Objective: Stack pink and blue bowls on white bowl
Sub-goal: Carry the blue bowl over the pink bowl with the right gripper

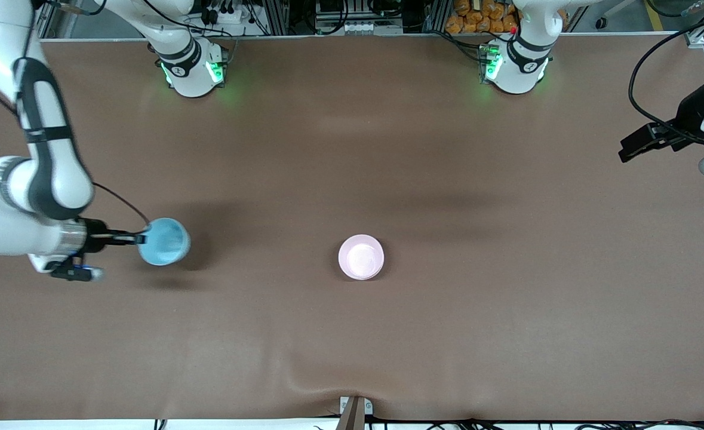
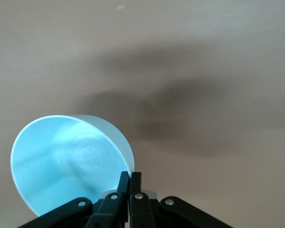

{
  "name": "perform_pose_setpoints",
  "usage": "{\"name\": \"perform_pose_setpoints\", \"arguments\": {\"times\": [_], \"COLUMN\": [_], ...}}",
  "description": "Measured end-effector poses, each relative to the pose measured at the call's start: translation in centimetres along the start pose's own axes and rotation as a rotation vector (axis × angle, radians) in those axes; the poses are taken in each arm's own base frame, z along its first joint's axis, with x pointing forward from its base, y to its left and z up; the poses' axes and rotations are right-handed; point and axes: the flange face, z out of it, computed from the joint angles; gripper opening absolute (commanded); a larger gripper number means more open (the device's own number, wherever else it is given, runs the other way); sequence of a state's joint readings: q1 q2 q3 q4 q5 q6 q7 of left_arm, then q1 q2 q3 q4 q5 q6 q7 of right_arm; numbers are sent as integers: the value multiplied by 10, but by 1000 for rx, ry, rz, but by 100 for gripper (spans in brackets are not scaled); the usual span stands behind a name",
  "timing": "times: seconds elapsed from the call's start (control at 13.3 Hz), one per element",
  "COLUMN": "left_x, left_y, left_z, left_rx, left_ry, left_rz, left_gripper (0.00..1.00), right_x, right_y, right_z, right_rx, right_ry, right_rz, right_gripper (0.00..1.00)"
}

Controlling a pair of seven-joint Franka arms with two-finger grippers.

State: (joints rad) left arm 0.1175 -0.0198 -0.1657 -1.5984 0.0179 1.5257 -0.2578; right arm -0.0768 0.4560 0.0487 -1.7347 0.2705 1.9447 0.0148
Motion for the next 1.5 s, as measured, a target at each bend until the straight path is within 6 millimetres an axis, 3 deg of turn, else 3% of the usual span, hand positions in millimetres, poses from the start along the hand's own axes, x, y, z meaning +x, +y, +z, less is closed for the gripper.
{"name": "perform_pose_setpoints", "arguments": {"times": [0.07, 0.3, 0.53, 0.67, 0.97, 1.5], "left_x": [0, 0, 0, 0, 0, 2], "left_y": [0, -1, -1, -1, -1, -6], "left_z": [0, 0, 1, 2, 3, 6], "left_rx": [0, 0, 1, 1, 1, 2], "left_ry": [0, 0, -3, -4, -5, -10], "left_rz": [0, -1, 8, 13, 16, 10], "left_gripper": [100, 100, 100, 100, 100, 100], "right_x": [-5, -19, -28, -30, -32, -61], "right_y": [-50, -141, -207, -245, -307, -366], "right_z": [4, 8, 21, 48, 97, 126], "right_rx": [25, 75, 91, 101, 118, 134], "right_ry": [2, 29, 60, 80, 88, 94], "right_rz": [58, 164, 273, 341, 430, 474], "right_gripper": [0, 0, 0, 0, 0, 0]}}
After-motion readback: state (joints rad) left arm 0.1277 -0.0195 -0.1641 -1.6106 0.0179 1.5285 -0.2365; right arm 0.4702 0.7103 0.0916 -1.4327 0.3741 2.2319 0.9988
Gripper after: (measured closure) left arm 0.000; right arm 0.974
